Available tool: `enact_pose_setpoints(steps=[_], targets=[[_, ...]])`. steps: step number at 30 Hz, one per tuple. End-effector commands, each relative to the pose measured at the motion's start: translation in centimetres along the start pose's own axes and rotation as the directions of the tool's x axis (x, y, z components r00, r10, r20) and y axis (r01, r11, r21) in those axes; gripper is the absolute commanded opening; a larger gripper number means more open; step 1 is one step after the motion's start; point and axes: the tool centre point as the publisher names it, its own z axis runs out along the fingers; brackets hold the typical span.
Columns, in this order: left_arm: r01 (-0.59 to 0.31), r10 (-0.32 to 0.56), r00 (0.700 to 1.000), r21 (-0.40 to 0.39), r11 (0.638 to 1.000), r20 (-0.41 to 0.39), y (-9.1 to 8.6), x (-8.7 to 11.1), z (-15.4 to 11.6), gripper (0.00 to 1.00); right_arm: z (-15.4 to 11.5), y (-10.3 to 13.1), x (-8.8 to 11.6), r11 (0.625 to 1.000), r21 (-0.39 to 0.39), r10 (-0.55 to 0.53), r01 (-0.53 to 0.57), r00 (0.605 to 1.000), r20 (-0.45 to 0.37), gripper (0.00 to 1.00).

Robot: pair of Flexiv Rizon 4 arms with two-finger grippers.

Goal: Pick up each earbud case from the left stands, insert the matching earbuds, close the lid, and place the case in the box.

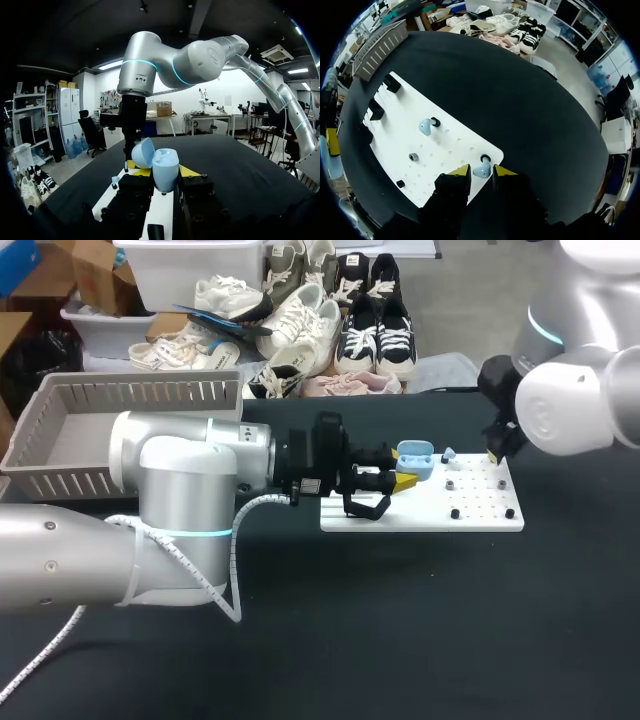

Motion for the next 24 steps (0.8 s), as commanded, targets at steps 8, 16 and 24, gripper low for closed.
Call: enact_pose_setpoints(steps=[8,16,24], targets=[[-0.001,0.001,1.000,0.000,1.000,0.004,0.0,0.1,0.0,0.00,0.1,0.1,-0.2,1.000,0.001,0.004,-0.004,1.000,-0.010,0.00],[-0.001,0.001,1.000,0.000,1.000,0.004,0.0,0.1,0.0,0.00,-0.8,0.5,-0.2,1.000,0.001,0.001,-0.001,1.000,-0.012,0.00],[-0.001,0.001,1.000,0.000,1.000,0.004,0.0,0.1,0.0,0.00,-3.5,0.8,0.0,1.000,0.020,0.003,-0.003,1.000,0.009,0.00]])
